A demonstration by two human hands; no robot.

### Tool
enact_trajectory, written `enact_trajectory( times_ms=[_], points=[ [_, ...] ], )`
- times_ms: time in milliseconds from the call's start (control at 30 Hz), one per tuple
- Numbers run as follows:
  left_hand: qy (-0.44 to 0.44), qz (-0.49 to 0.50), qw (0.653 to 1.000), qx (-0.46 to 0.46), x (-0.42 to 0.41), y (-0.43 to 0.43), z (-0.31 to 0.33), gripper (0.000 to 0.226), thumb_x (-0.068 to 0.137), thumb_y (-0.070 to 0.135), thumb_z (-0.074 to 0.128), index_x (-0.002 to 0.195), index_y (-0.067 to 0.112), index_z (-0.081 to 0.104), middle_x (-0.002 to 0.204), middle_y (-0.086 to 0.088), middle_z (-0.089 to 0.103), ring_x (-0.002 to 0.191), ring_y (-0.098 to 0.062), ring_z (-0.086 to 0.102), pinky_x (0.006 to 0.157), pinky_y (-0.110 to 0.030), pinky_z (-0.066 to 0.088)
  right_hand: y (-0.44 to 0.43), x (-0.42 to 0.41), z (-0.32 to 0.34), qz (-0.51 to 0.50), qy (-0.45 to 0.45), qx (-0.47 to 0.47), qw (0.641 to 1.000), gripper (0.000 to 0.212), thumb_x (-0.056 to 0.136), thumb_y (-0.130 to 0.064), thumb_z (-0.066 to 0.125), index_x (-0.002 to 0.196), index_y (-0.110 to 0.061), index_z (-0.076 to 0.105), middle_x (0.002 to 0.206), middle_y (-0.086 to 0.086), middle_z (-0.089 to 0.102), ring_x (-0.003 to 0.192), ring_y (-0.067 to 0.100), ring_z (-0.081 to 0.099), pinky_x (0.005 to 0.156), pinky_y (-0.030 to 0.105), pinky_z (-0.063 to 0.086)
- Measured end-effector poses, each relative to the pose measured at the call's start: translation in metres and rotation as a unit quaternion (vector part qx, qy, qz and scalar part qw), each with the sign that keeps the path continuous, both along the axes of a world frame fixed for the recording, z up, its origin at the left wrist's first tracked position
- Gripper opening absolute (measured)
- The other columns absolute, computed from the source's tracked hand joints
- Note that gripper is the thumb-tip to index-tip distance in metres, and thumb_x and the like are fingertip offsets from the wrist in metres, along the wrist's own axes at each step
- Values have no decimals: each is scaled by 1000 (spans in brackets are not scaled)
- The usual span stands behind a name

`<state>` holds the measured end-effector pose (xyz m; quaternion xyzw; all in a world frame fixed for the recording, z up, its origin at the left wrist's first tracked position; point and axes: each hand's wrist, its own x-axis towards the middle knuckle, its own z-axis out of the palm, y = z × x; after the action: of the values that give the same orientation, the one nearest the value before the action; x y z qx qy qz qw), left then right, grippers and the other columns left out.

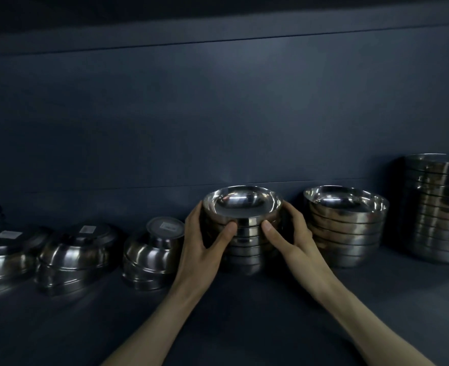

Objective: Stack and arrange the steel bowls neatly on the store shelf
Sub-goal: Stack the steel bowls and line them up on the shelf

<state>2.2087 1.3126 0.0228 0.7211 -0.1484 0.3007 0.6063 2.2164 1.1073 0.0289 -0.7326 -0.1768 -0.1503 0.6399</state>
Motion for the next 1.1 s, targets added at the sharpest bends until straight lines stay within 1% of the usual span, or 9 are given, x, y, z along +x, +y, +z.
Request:
enact_trajectory(
  times_ms=[100, 200, 300, 533, 667, 733, 867, 933, 1100],
  points=[
    [7, -8, 1000, -13, -3, -1, -3, 70, 86, 61, 75, 148, 47, 47, 149, 26, 55, 142, 3, 49, 122, -40, 42, 1, 4, -6, 10, -2, 30, 1000, 74, 85, -74, 74, 150, -55, 44, 153, -18, 56, 148, 1, 43, 126, 43, 36],
    [12, -11, 1000, -24, -5, -1, -6, 67, 85, 60, 76, 146, 53, 48, 149, 24, 57, 142, 2, 50, 122, -40, 42, 3, -1, -7, 15, -13, 46, 999, 64, 95, -55, 74, 152, -47, 46, 144, -23, 63, 137, -8, 53, 124, 38, 40],
    [17, -17, 999, -35, -4, 0, -9, 69, 85, 59, 76, 147, 52, 48, 149, 20, 59, 142, 0, 52, 122, -42, 42, 5, -5, -9, 3, -14, 32, 999, 66, 97, -52, 72, 155, -47, 41, 143, -28, 62, 135, -12, 52, 123, 34, 40],
    [12, -15, 999, -43, -4, -2, -11, 66, 89, 57, 75, 149, 51, 49, 148, 19, 62, 141, -2, 55, 122, -42, 42, 10, -6, -15, -15, -45, 16, 999, 67, 101, -44, 70, 159, -42, 37, 148, -26, 59, 140, -7, 51, 123, 36, 40],
    [16, -1, 999, -31, 0, -1, -16, 73, 90, 59, 73, 155, 42, 46, 151, 17, 60, 142, -3, 53, 122, -42, 42, 10, -7, -17, -28, -48, 2, 998, 69, 101, -45, 71, 161, -41, 37, 149, -25, 58, 140, -7, 51, 123, 34, 40],
    [17, 12, 1000, -13, 1, -2, -17, 75, 93, 59, 71, 158, 37, 43, 154, 18, 55, 145, -1, 49, 123, -36, 40, 10, -6, -19, -36, -53, -2, 998, 70, 99, -48, 71, 161, -39, 38, 149, -24, 58, 141, -5, 51, 122, 35, 40],
    [22, 39, 999, 23, -2, -4, -14, 79, 95, 55, 63, 163, 26, 36, 156, 12, 47, 143, 7, 42, 117, -10, 34, 12, -6, -18, -46, -53, -5, 998, 68, 100, -43, 72, 160, -36, 39, 151, -21, 57, 141, -4, 50, 121, 31, 40],
    [32, 41, 998, 28, -6, -6, -13, 80, 95, 54, 62, 164, 25, 34, 156, 11, 46, 143, 8, 42, 114, -6, 32, 12, -9, -15, -54, -45, -2, 998, 68, 99, -40, 73, 159, -34, 41, 150, -19, 58, 141, -4, 51, 121, 31, 40],
    [75, 24, 996, 34, -15, -2, -4, 72, 97, 53, 71, 159, 32, 42, 151, 15, 56, 139, 3, 50, 120, -27, 41, 13, -15, -9, -70, -24, -22, 997, 65, 98, -38, 75, 155, -30, 46, 145, -15, 61, 134, -4, 55, 112, 20, 42]
  ],
)
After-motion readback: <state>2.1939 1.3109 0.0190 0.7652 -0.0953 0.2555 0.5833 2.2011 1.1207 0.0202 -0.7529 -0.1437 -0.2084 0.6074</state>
